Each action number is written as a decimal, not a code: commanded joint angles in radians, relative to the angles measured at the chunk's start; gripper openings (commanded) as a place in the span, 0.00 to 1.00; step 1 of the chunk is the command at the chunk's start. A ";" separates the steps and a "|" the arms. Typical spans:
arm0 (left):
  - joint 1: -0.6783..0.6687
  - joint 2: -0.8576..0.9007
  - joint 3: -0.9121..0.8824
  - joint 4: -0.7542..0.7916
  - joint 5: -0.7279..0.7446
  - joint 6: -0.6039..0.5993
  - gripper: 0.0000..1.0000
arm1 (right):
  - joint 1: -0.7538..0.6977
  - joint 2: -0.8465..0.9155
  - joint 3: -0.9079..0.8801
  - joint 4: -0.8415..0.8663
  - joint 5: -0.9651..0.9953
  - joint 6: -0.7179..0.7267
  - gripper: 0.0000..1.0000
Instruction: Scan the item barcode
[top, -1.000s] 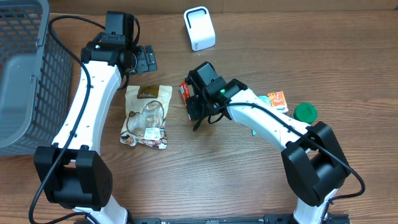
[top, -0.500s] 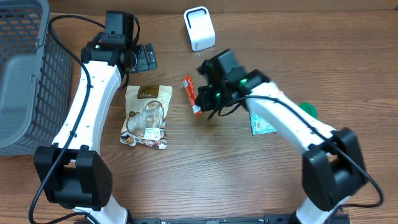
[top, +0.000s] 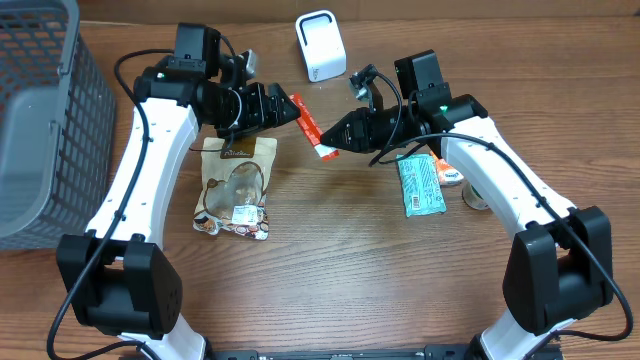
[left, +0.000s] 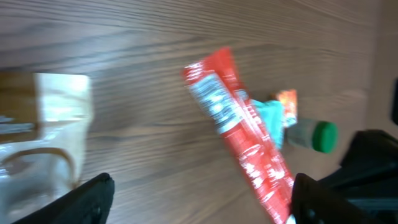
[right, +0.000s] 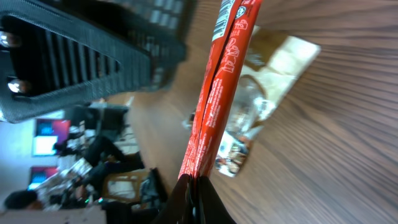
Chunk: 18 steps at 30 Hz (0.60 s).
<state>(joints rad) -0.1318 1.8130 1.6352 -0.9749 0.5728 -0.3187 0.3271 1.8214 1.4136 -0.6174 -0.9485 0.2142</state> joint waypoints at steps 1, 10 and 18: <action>-0.015 -0.001 0.005 0.027 0.176 -0.003 0.80 | 0.000 -0.026 0.006 0.027 -0.124 -0.010 0.04; -0.014 -0.001 0.005 0.064 0.179 -0.005 0.58 | 0.000 -0.026 0.006 0.071 -0.224 -0.010 0.04; -0.013 -0.001 0.005 0.095 0.175 -0.011 0.54 | 0.000 -0.026 0.006 0.063 -0.212 -0.010 0.04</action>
<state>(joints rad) -0.1387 1.8130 1.6352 -0.8925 0.7269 -0.3229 0.3279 1.8214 1.4132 -0.5537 -1.1442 0.2123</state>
